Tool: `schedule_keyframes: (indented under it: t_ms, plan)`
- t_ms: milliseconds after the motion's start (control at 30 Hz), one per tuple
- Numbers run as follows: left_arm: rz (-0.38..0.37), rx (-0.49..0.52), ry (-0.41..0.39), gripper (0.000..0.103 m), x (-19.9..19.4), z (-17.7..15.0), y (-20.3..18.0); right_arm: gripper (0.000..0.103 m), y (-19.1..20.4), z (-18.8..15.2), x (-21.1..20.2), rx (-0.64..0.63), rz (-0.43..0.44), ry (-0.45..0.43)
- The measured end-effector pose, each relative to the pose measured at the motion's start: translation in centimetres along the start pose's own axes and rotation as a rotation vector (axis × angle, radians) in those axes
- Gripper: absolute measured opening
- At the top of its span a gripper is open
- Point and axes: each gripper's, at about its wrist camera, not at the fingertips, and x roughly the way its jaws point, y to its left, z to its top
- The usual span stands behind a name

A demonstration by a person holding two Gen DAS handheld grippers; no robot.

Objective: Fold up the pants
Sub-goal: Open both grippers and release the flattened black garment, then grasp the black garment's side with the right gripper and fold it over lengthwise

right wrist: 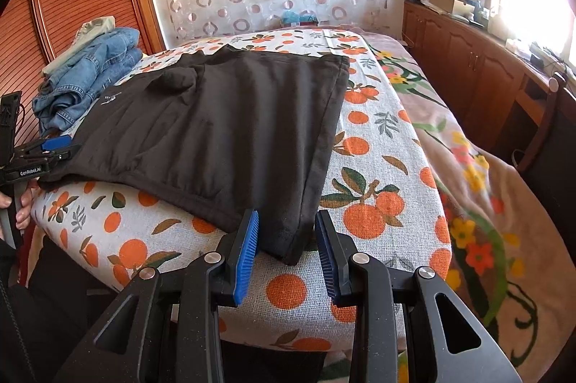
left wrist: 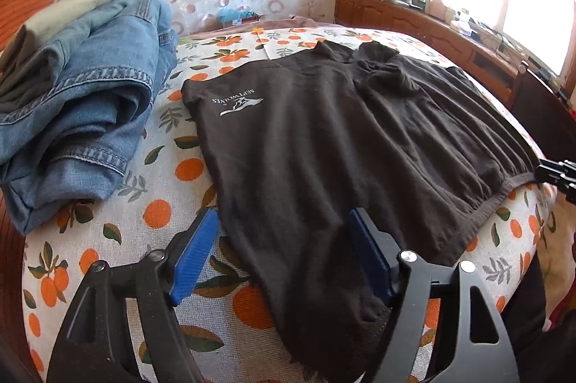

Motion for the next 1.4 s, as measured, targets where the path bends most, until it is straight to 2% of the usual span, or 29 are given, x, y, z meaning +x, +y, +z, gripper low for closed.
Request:
schedule_keyframes:
  t_ms: [133, 200, 300, 600, 700, 833, 1000, 1233, 1400]
  plan:
    - [0.016, -0.007, 0.000, 0.077, -0.2, -0.3, 0.1, 0.030, 0.2, 0.0, 0.0, -0.008, 0.012, 0.005]
    - [0.020, -0.018, 0.001, 0.077, -0.3, -0.3, 0.2, 0.016, 0.2, 0.0, -0.1, -0.007, 0.043, 0.009]
    - [0.019, -0.036, 0.005, 0.077, -0.5, -0.5, 0.4, 0.008, 0.3, 0.3, 0.0, -0.004, 0.050, 0.002]
    - [-0.026, -0.072, -0.018, 0.077, -2.2, -0.7, 1.7, 0.008, 2.2, 3.2, -0.4, -0.028, 0.108, -0.073]
    - [-0.021, -0.063, -0.031, 0.077, -2.9, -0.6, 2.2, 0.008, 3.9, 4.6, 0.1, -0.058, 0.154, -0.095]
    - [-0.054, -0.083, -0.050, 0.077, -3.9, -0.7, 3.5, 0.008, 7.1, 6.4, 1.2, -0.113, 0.223, -0.112]
    - [-0.050, -0.102, -0.078, 0.077, -5.2, -0.8, 4.8, 0.008, 12.5, 8.3, 2.8, -0.192, 0.339, -0.110]
    - [-0.004, -0.126, -0.090, 0.077, -6.2, -1.2, 6.7, 0.008, 19.7, 9.3, 4.6, -0.289, 0.503, -0.075]
    - [-0.004, -0.133, -0.089, 0.077, -6.3, -1.6, 7.1, 0.010, 20.4, 9.5, 6.4, -0.314, 0.483, -0.043]
